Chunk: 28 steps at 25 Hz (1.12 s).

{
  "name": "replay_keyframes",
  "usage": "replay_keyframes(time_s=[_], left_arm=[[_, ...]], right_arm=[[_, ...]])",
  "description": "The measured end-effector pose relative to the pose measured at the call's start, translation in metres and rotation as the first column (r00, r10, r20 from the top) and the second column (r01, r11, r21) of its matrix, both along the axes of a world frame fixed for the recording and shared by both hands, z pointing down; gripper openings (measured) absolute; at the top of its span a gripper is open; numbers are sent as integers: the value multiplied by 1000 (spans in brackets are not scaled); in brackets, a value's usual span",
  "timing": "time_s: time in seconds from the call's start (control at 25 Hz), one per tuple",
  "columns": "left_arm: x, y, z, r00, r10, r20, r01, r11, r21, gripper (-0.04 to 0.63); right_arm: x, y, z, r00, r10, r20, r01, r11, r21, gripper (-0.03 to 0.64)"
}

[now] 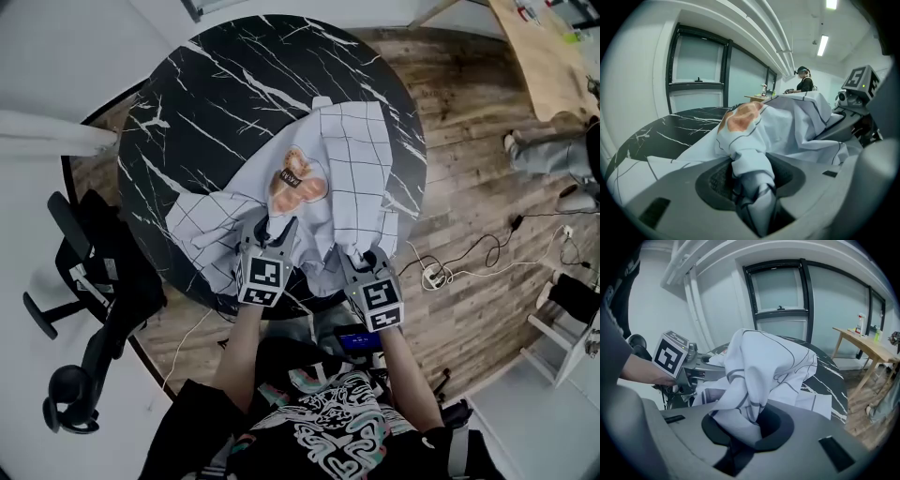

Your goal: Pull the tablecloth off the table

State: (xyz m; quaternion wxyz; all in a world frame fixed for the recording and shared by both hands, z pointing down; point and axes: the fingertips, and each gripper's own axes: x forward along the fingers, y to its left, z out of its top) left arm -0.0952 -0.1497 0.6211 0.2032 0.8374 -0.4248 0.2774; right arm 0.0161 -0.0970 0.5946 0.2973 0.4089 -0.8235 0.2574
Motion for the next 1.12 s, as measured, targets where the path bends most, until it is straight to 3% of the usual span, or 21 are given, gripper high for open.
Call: replay_keyframes(time_s=[1.12], left_arm=[[6,1,-10,999,8,-52,-7,1000,14,170]], right_arm=[[1,-2,-10,1000,4,28,-5,999,37,61]])
